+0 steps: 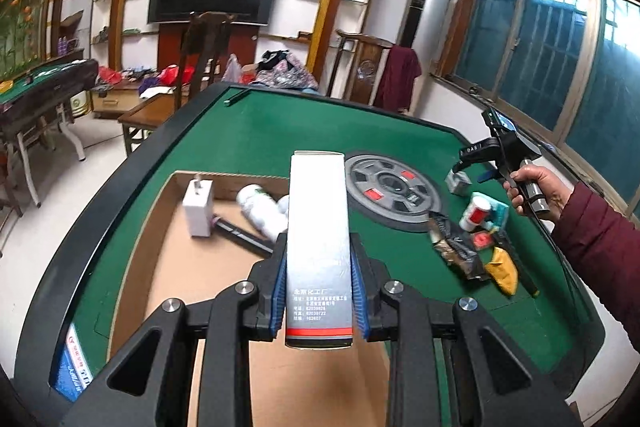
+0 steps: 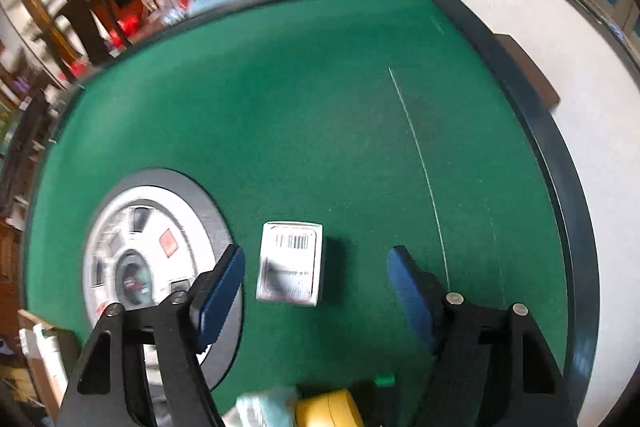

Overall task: Organize objects
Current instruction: 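Grasp the white red-striped box with left while right grasps the small white barcode box, then carry both boxes over the cardboard tray and open both grippers to drop them, then withdraw both open grippers from the tray back to the remaining pile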

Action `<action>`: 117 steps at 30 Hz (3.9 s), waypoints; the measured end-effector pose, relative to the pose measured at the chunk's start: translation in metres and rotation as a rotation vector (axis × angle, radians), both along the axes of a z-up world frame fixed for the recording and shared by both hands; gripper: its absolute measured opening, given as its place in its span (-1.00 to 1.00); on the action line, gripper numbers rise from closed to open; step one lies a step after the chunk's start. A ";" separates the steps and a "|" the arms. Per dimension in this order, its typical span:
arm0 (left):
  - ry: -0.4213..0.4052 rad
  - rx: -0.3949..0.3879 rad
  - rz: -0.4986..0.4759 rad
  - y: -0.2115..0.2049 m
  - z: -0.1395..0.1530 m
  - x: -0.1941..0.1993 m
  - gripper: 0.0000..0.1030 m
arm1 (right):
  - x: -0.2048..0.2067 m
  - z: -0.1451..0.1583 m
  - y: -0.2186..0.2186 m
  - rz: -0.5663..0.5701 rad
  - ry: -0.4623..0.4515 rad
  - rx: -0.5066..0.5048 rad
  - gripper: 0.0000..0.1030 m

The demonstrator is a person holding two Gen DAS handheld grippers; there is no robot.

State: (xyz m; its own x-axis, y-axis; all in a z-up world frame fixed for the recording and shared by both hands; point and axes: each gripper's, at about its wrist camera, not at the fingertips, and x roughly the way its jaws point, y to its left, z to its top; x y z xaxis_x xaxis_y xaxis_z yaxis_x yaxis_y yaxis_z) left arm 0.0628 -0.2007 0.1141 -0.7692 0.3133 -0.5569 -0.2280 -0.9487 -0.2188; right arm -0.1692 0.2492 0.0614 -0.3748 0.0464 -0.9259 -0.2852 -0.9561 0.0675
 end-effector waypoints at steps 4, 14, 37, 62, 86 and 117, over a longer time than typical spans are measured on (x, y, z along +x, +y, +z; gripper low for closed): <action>-0.011 0.011 0.018 -0.008 -0.007 -0.004 -0.49 | -0.006 -0.023 -0.001 -0.010 -0.044 -0.065 -0.22; -0.028 0.027 0.042 -0.017 -0.011 0.001 -0.49 | 0.033 0.021 -0.014 0.061 0.104 0.008 -0.27; -0.295 -0.115 0.173 -0.067 -0.061 -0.080 -0.49 | 0.166 0.001 -0.343 0.703 0.032 -0.391 -0.25; 0.024 -0.245 0.339 -0.050 0.025 0.011 0.66 | 0.191 0.005 -0.325 0.721 0.124 -0.527 0.26; -0.207 -0.088 -0.040 0.123 -0.017 -0.003 0.77 | 0.244 0.050 -0.046 0.165 0.519 -0.188 0.71; -0.372 -0.318 -0.086 0.281 -0.102 -0.118 0.89 | 0.223 -0.007 0.036 -0.013 0.503 -0.395 0.71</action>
